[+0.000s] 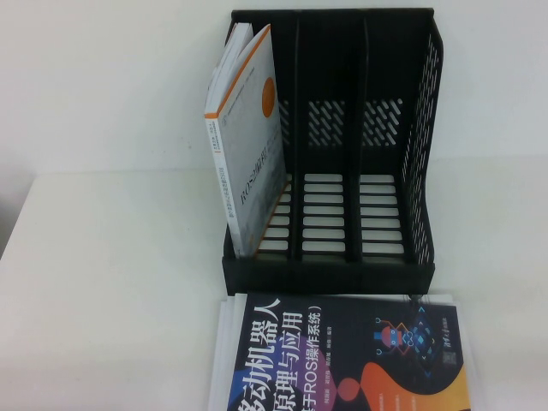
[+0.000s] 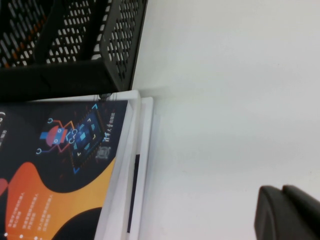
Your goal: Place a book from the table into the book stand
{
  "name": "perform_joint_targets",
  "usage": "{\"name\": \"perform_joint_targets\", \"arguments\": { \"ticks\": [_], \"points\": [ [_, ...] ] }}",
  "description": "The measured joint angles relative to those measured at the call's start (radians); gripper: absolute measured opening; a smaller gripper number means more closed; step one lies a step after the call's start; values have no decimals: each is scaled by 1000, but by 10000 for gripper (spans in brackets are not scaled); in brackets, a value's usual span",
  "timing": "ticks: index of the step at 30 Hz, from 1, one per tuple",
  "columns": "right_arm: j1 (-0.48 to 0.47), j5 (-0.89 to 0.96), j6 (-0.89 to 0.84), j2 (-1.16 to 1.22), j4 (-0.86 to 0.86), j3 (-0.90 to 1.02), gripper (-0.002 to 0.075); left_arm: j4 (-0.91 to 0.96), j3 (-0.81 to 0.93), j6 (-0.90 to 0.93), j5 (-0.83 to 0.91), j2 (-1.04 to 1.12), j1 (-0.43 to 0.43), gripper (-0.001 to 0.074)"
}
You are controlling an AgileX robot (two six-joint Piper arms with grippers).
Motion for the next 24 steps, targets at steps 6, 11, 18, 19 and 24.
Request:
{"name": "perform_joint_targets", "arguments": {
  "ticks": [6, 11, 18, 19, 24],
  "points": [
    [0, 0, 0, 0, 0, 0, -2, 0, 0, 0, 0, 0, 2, -2],
    [0, 0, 0, 0, 0, 0, -2, 0, 0, 0, 1, 0, 2, -2],
    [-107, -243, -41, -125, -91, 126, -2, 2, 0, 0, 2, 0, 2, -2],
    [-135, -302, -60, -151, -87, 154, -2, 2, 0, 0, 4, 0, 2, -2],
    [-286, -448, -119, -302, -47, 316, -3, 2, -2, 0, 8, 0, 4, -2]
  ]
}}
